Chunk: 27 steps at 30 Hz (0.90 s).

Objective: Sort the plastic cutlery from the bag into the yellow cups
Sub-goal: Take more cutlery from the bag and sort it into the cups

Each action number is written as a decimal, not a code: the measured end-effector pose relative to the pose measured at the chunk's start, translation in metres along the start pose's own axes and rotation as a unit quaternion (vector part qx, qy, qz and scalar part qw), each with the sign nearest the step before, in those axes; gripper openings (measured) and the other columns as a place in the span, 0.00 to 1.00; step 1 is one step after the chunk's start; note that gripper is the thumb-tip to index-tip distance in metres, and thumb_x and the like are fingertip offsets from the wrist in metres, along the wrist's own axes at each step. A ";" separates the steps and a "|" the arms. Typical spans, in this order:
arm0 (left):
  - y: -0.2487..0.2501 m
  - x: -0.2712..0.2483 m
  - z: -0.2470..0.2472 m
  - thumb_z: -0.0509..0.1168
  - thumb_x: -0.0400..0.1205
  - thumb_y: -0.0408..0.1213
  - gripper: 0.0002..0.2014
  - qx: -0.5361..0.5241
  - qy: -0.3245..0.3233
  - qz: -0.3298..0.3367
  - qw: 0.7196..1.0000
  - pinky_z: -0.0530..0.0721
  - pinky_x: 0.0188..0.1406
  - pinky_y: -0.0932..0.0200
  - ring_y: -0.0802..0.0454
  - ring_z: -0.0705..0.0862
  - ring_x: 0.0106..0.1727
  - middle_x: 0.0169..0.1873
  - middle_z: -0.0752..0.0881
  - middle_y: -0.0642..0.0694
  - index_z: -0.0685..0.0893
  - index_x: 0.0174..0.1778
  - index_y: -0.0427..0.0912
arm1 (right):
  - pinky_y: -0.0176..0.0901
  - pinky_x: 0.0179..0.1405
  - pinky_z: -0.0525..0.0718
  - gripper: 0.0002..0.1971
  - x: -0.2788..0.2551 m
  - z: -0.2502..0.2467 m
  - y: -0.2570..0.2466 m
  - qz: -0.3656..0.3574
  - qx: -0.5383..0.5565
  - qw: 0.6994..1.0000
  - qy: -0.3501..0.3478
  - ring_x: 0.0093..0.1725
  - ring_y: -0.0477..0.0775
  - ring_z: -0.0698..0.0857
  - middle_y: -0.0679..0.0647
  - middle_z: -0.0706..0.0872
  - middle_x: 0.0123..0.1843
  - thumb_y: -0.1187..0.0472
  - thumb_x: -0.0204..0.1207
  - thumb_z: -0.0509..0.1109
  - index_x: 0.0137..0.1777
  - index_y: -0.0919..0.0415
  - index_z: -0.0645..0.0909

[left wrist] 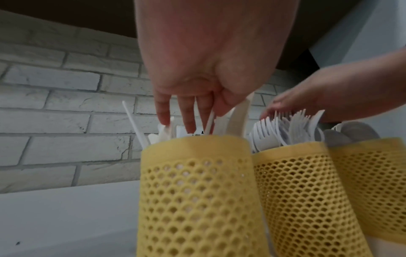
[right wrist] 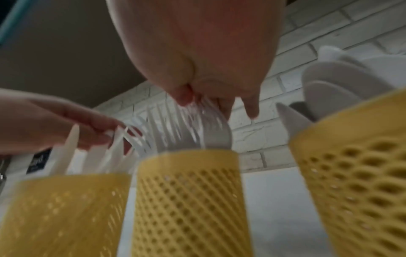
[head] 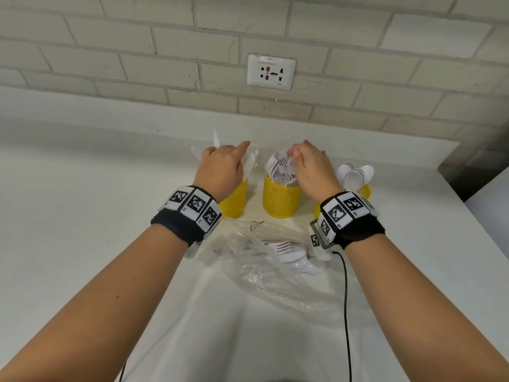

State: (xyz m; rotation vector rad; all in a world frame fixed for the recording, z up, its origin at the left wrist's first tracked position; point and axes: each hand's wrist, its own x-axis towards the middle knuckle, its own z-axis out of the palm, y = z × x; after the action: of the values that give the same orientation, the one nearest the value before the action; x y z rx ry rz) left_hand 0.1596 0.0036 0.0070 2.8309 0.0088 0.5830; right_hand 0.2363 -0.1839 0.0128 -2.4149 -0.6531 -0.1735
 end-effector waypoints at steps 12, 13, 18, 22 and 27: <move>0.067 -0.022 -0.053 0.63 0.79 0.28 0.11 -0.193 0.027 0.090 0.977 0.70 0.45 0.69 0.48 0.83 0.44 0.46 0.88 0.42 0.90 0.51 0.38 | 0.41 0.48 0.78 0.08 -0.038 -0.069 -0.035 -0.005 0.050 0.998 -0.041 0.41 0.47 0.83 0.50 0.88 0.44 0.57 0.80 0.65 0.47 0.52 0.87; 0.077 -0.030 -0.053 0.63 0.79 0.29 0.12 -0.181 -0.072 0.107 0.975 0.70 0.43 0.69 0.53 0.81 0.42 0.46 0.90 0.44 0.91 0.51 0.40 | 0.43 0.46 0.81 0.09 -0.049 -0.075 -0.038 -0.002 0.037 0.995 -0.088 0.38 0.46 0.83 0.49 0.88 0.39 0.58 0.79 0.66 0.41 0.49 0.86; 0.090 -0.072 -0.011 0.57 0.84 0.34 0.13 0.006 -0.379 0.096 0.921 0.76 0.44 0.55 0.42 0.83 0.48 0.45 0.86 0.37 0.85 0.50 0.31 | 0.41 0.43 0.81 0.10 -0.107 -0.053 -0.028 0.059 -0.103 0.916 -0.383 0.35 0.44 0.84 0.52 0.90 0.40 0.60 0.79 0.64 0.46 0.56 0.88; 0.090 -0.078 0.005 0.57 0.83 0.29 0.12 0.115 -0.371 0.042 0.921 0.76 0.49 0.54 0.39 0.82 0.60 0.59 0.83 0.37 0.80 0.59 0.32 | 0.43 0.48 0.76 0.12 -0.127 -0.028 -0.004 0.105 -0.249 0.874 -0.404 0.49 0.59 0.81 0.59 0.83 0.45 0.64 0.80 0.57 0.52 0.65 0.82; 0.093 -0.073 0.026 0.62 0.84 0.38 0.17 0.179 -0.407 0.036 0.895 0.78 0.58 0.53 0.40 0.79 0.65 0.68 0.74 0.36 0.80 0.67 0.37 | 0.45 0.58 0.77 0.09 -0.127 -0.020 0.009 0.124 -0.302 0.868 -0.375 0.64 0.62 0.81 0.63 0.82 0.64 0.65 0.81 0.59 0.56 0.64 0.78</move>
State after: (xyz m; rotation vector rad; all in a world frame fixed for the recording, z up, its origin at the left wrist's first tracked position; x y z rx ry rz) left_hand 0.0988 -0.0968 -0.0220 3.1990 -0.1571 -0.6990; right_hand 0.1308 -0.2547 -0.0113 -3.1472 -0.6604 0.8343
